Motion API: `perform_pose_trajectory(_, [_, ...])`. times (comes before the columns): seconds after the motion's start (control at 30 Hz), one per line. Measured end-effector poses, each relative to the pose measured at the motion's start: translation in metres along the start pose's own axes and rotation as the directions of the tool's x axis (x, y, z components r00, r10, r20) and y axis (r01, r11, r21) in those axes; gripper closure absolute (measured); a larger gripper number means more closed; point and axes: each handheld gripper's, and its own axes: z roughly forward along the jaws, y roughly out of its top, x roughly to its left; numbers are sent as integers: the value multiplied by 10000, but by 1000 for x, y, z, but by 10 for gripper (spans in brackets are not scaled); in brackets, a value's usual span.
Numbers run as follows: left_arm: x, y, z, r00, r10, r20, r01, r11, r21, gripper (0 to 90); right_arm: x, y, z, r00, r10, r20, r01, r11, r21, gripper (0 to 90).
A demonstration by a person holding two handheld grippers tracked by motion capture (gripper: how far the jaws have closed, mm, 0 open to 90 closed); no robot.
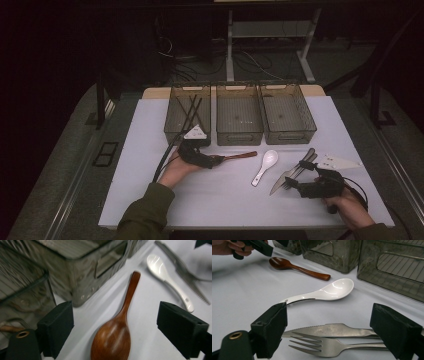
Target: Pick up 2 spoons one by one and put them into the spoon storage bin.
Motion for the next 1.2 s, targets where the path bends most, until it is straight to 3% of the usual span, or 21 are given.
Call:
perform_pose_trajectory(0.3, [5, -6, 5, 9998, -189, -100, 194, 9987, 474, 320, -1, 1, -1, 10000, -21, -12, 21, 10000, -44, 140])
perform_pose_trajectory(0.5, [8, -10, 4, 9996, -278, 101, 270, 9971, 715, 383, 0, 1, 0, 9999, -124, -49, 124, 9999, -25, 140])
perform_pose_trajectory(0.73, [9, -13, 8, 9997, -72, 225, 45, 9928, 1198, 424, 0, 1, -1, 9999, -127, -44, 127, 9999, -8, 140])
perform_pose_trajectory(0.97, [9, -14, 7, 9997, 9, 226, -38, 9918, 1281, 470, 1, 1, 0, 9999, -134, -45, 134, 9999, 12, 140])
perform_pose_trajectory(1.1, [7, -14, 6, 9994, 244, 258, -277, 9898, 1395, 498, 1, 1, 0, 9999, -126, -53, 126, 9999, 27, 140])
perform_pose_trajectory(1.13, [7, -14, 6, 9985, 460, 304, -500, 9877, 1479, 506, 1, 1, 0, 9999, -128, -51, 128, 9999, 35, 140])
perform_pose_trajectory(1.2, [5, -14, 6, 9985, 456, 312, -497, 9879, 1468, 530, 1, 1, 1, 9999, -132, -53, 132, 9999, 28, 140])
